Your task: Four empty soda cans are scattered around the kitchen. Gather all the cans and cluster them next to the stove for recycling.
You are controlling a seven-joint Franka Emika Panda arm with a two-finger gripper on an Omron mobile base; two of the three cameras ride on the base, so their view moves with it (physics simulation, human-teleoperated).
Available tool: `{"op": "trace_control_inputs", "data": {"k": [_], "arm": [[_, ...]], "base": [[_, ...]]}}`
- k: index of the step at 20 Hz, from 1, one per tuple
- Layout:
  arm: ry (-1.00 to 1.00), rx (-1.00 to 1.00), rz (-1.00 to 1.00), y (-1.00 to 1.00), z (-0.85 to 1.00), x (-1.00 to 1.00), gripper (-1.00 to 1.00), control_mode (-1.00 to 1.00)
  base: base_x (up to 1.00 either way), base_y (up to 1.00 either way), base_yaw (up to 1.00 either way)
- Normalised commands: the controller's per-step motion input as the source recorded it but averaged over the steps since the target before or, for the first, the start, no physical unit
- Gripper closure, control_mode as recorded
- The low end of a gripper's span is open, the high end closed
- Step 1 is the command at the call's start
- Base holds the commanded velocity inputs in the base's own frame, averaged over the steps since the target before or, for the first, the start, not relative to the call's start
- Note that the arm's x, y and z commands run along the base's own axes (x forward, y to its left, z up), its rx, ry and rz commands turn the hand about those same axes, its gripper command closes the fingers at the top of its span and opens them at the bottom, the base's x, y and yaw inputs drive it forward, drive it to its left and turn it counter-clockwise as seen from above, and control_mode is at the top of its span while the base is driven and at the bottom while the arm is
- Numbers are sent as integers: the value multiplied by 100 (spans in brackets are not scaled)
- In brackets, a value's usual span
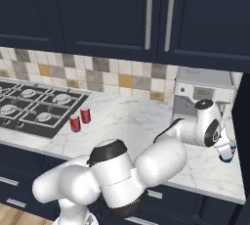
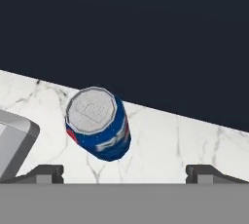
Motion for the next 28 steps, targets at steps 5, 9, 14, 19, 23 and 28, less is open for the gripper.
{"op": "trace_control_inputs", "data": {"k": [5, 9, 14, 19, 23, 28], "arm": [[0, 2, 7, -26, 0, 4, -100, -100], [0, 1, 3, -21, 0, 13, -100, -100], [0, 2, 3, -15, 0, 18, -100, -100], [0, 4, 4, -8, 0, 22, -100, -100], [1, 6, 3, -9, -4, 15, -100, -100], [6, 2, 0, -13, -14, 2, -100, -100]], "base": [[0, 0, 0], [0, 0, 0], [0, 0, 0], [0, 0, 0], [0, 0, 0], [0, 0, 0]]}}
